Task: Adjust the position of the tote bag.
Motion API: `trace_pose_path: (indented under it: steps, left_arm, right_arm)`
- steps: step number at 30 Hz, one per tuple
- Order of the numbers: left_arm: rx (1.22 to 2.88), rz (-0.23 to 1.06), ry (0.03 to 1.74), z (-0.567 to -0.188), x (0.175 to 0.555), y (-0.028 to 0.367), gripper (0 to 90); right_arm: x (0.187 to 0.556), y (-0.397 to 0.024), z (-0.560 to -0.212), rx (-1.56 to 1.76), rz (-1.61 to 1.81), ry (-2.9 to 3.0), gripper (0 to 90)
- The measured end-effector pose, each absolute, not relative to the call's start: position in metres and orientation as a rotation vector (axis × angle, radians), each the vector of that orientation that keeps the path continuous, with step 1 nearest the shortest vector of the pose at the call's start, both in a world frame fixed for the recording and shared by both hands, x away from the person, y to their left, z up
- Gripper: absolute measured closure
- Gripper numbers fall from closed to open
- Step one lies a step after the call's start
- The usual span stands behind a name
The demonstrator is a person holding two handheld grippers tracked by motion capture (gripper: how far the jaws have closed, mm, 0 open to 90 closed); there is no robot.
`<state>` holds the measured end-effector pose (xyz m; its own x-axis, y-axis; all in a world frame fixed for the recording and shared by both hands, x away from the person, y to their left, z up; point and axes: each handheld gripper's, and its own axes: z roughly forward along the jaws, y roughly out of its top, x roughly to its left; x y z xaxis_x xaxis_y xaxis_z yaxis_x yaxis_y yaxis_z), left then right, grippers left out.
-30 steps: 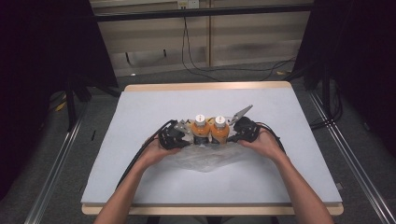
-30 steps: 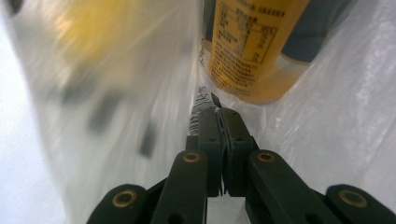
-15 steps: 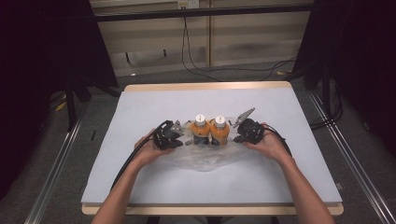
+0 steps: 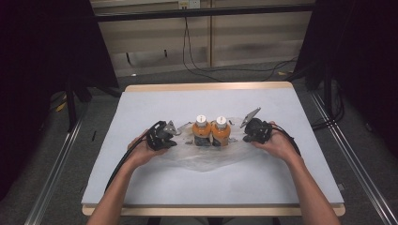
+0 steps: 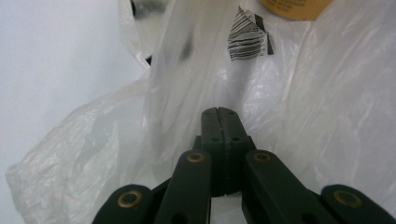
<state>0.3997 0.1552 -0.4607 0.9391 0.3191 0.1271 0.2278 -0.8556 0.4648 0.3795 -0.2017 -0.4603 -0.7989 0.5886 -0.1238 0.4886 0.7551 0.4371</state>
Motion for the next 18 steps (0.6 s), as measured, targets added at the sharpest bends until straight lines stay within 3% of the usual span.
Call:
trace_pose_path:
  steps: [18]
  left_arm:
    - [2.693, 0.33, 0.371, -0.459, 0.395, 0.172, 90.0]
  right_arm:
    - [0.371, -0.236, -0.46, 0.931, 0.552, 2.69, 90.0]
